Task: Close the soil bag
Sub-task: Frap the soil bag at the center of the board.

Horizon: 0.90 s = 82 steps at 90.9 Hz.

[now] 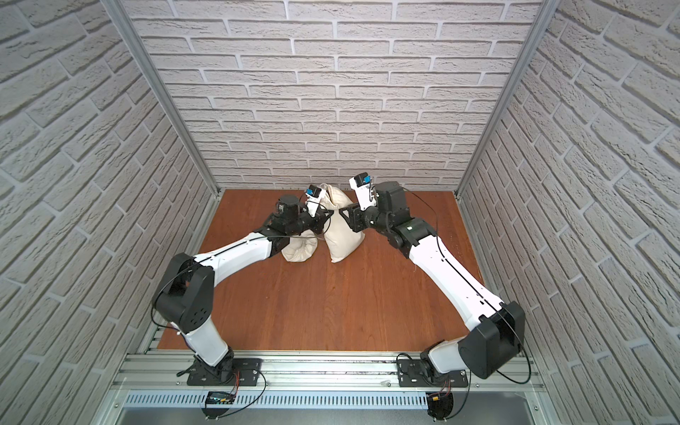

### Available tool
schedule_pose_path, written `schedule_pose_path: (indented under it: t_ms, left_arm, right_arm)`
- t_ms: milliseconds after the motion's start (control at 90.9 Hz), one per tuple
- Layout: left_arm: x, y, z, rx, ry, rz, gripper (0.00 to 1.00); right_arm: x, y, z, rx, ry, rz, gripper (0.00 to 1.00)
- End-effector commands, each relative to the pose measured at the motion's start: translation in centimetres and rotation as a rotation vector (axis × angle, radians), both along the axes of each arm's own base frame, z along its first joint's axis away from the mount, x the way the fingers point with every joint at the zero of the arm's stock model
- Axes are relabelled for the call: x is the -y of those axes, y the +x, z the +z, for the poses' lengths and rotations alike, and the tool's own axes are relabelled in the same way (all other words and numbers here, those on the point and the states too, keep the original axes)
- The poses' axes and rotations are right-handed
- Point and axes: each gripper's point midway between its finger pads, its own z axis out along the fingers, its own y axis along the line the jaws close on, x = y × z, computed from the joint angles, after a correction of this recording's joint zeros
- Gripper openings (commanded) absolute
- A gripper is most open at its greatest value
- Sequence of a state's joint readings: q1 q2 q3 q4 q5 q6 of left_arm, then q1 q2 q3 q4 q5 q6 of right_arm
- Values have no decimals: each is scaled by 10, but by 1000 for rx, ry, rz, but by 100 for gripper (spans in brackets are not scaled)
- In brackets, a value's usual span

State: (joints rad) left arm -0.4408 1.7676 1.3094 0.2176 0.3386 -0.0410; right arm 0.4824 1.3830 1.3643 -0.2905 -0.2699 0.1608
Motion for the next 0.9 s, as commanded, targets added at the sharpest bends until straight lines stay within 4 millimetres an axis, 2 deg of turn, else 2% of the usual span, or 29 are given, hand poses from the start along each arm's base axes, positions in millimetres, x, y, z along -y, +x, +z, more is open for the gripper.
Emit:
schedule_pose_path:
  t_ms: [0,110,187,264,462,539,682,792,891]
  left_arm:
    - [-2,19,59,181,93,-65,0]
    - [-1,25,71,211,175,-107,0]
    - [0,20,67,232,233,-153,0]
    - [6,9,45,181,279,-204,6]
    - [24,-27,-57,6,361,-239,5]
    - [31,-38,-81,-41,353,-242,4]
    - [38,-52,-105,-122,331,-249,3]
    - [41,-59,-105,-121,316,-248,3]
    - [41,-61,-106,-129,321,-243,3]
  right_arm:
    - [27,1,20,75,11,-82,53]
    - [47,2,26,98,7,-147,61]
    - [55,3,21,90,3,-179,66]
    - [62,6,9,63,-2,-213,70]
    - [66,18,-30,-48,16,-255,80]
    - [61,21,-44,-92,-1,-234,83]
    - [65,35,-68,-143,-58,-275,92]
    - [61,42,-78,-192,-89,-266,94]
    - [52,33,-86,-259,-104,-218,95]
